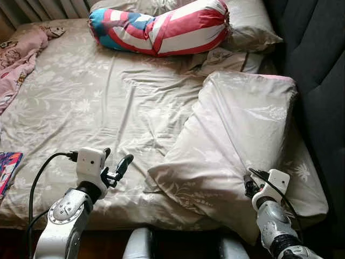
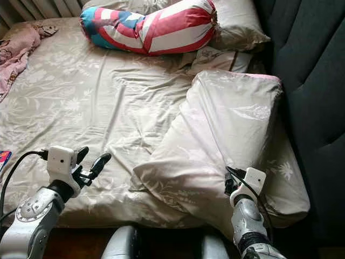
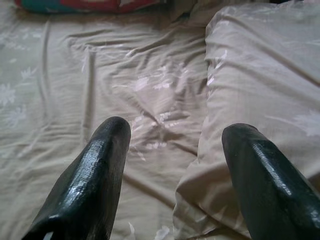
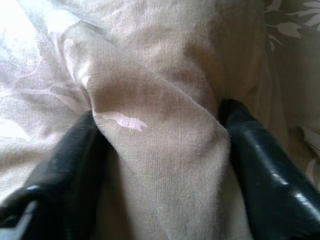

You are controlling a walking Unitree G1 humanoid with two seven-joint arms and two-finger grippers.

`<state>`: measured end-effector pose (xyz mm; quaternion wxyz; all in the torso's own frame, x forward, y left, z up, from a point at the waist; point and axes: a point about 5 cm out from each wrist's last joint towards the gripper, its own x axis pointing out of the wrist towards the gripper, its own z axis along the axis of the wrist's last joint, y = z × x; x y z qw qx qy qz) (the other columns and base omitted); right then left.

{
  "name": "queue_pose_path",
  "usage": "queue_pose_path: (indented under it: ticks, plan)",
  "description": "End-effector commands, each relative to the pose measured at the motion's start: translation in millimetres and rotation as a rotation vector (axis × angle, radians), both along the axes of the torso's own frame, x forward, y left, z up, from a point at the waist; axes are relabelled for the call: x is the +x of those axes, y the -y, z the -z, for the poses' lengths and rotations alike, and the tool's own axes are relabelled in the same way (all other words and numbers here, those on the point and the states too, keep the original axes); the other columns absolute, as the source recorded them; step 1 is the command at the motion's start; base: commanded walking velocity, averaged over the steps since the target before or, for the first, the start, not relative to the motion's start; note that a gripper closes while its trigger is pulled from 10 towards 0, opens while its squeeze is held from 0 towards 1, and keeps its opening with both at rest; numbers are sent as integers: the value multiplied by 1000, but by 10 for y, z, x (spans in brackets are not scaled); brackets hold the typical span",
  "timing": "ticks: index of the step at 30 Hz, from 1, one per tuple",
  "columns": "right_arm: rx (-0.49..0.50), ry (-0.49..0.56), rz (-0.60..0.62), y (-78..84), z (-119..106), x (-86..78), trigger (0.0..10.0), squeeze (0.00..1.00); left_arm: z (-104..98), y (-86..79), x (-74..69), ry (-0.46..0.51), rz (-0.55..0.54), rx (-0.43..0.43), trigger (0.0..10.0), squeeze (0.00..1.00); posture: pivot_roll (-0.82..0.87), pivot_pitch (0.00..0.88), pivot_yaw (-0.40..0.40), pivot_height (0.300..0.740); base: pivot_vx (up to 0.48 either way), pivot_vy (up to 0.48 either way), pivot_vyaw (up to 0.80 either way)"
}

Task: Clean up the room

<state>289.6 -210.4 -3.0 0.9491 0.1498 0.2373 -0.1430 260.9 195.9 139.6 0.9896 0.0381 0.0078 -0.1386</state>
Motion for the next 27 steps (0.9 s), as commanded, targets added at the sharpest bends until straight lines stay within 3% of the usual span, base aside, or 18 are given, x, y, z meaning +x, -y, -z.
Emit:
queue_pose_path:
  ticks: [1, 14, 27]
  plan:
    - [66, -193, -20, -163, 347, -322, 0, 0, -2, -43, -26, -9, -6, 14, 10000, 0, 161, 255, 99, 660, 0, 0, 0]
    - [30, -181, -44, -153, 291, -253, 0, 0, 19, -78, -23, -15, -17, 15, 10000, 0, 161, 238, 88, 660, 0, 0, 0]
    - [24, -198, -40, -163, 331, -302, 0, 0, 15, -88, -1, -12, -16, 11, 10000, 0, 157, 230, 87, 660, 0, 0, 0]
